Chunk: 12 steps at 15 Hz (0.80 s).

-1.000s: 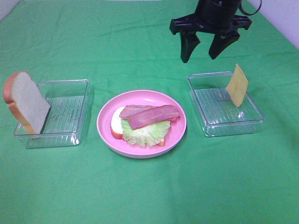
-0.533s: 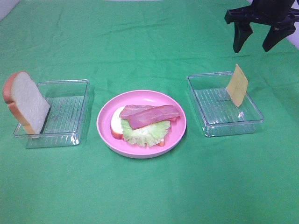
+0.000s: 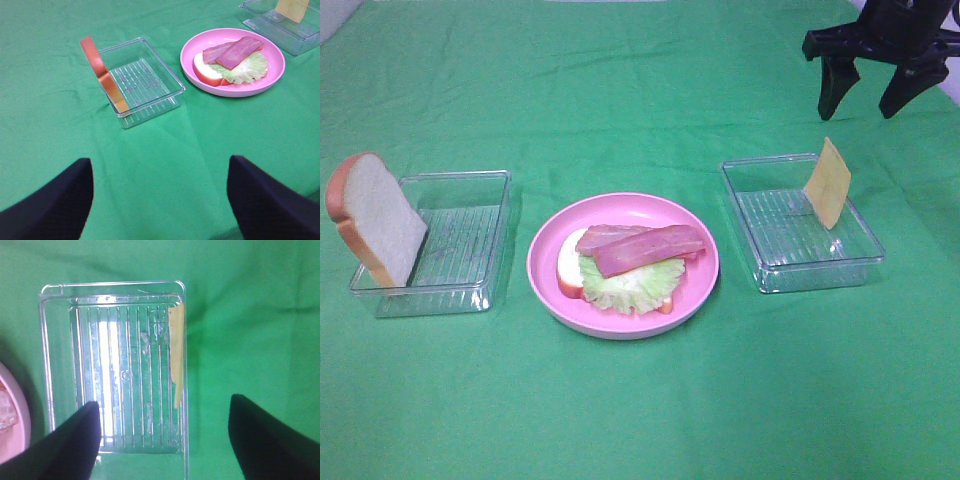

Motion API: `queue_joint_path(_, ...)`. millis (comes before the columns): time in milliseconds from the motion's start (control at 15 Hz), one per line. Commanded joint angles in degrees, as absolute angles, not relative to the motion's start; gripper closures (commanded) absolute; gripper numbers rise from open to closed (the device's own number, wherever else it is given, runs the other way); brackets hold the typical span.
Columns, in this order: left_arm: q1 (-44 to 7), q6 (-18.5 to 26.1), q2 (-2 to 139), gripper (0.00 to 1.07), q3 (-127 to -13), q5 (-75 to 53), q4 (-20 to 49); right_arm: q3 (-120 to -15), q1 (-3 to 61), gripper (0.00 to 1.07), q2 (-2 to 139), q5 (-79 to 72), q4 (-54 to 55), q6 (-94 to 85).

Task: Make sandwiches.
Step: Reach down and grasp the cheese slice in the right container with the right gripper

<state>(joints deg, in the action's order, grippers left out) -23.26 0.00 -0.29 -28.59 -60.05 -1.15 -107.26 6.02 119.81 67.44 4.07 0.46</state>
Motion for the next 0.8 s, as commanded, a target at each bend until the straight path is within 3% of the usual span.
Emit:
queue_joint_path(67,-23.5,0.0,-1.5,0.36,-28.5,-59.8,-1.5,-107.5,6.0,0.39,122.7,66.3,4.1,-0.3)
queue_joint_path(800,-23.5,0.0,-1.5,0.36,-28.5,-59.8,-1.5,-107.6,6.0,0.46,130.3,61.9,1.1,1.3)
